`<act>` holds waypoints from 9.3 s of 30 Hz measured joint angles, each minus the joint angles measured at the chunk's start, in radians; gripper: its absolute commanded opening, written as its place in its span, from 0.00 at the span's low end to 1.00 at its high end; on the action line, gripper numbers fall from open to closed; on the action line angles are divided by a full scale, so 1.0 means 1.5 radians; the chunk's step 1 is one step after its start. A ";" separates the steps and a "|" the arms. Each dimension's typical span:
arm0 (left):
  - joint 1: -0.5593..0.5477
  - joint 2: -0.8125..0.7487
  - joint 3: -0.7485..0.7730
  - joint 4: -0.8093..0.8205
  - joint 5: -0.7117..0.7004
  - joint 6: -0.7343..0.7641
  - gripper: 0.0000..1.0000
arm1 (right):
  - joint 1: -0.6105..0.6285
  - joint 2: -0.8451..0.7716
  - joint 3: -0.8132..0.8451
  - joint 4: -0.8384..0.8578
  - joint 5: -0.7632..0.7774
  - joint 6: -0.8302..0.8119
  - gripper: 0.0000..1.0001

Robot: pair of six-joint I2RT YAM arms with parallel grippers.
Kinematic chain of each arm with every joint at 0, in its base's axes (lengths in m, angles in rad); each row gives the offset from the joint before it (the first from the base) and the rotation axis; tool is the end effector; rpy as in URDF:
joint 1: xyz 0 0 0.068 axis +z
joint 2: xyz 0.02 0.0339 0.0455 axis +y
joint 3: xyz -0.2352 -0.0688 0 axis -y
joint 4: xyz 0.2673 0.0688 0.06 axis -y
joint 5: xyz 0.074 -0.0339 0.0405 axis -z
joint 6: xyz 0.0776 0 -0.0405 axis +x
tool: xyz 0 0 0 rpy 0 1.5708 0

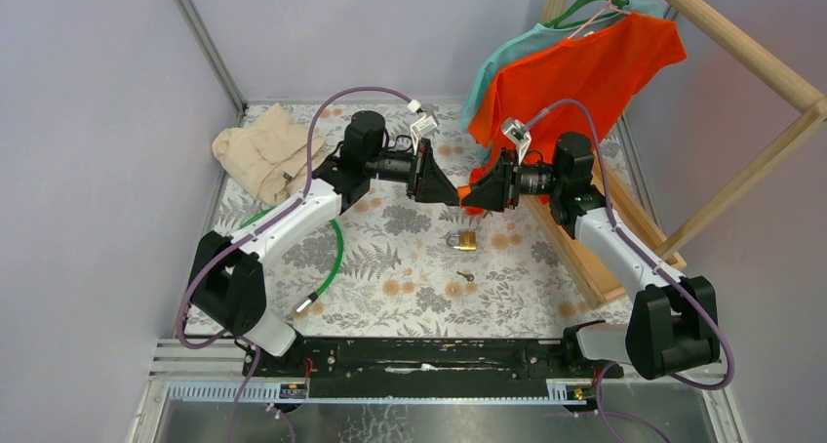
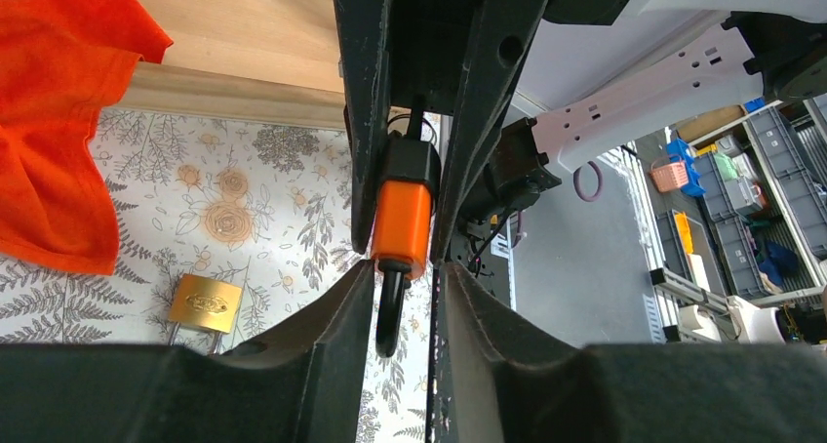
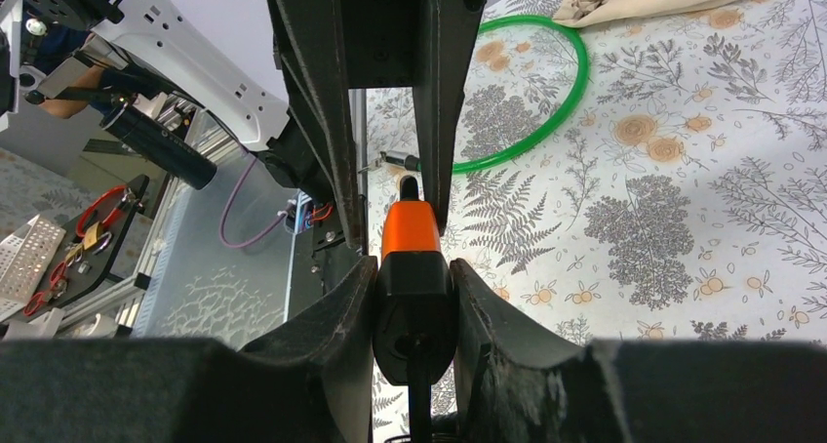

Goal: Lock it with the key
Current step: Lock the lock, then place the key at the center of the board, then place the lock at the center of the board, then adjust the lock at the center of the board.

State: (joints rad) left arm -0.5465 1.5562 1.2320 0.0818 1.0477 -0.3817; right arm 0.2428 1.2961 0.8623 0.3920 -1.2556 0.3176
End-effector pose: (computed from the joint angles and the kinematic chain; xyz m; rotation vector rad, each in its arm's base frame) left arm 0.3055 -0.2645 0.2933 0.9642 1.7355 -1.5684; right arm 0.2948 0.1490 0.2779 -0.9631 1.5004 1.4087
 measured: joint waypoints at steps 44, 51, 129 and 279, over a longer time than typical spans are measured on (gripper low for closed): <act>-0.006 -0.064 0.028 -0.335 -0.113 0.405 0.00 | -0.002 0.009 0.243 -0.672 0.114 -0.585 0.60; -0.006 -0.064 0.028 -0.341 -0.102 0.416 0.00 | 0.032 0.051 0.244 -0.734 0.117 -0.628 0.51; 0.231 -0.060 -0.031 -0.243 -0.219 0.235 0.00 | 0.388 0.292 0.175 -0.615 0.557 -0.635 0.88; -0.072 -0.054 -0.250 -0.566 -0.620 0.601 0.63 | -0.097 -0.001 0.076 -0.465 0.403 -0.444 0.99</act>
State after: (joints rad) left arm -0.6544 1.4757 0.8570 -0.7673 0.1177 0.5194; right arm 0.0967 1.2945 0.9764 -0.3058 -0.6506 -0.3481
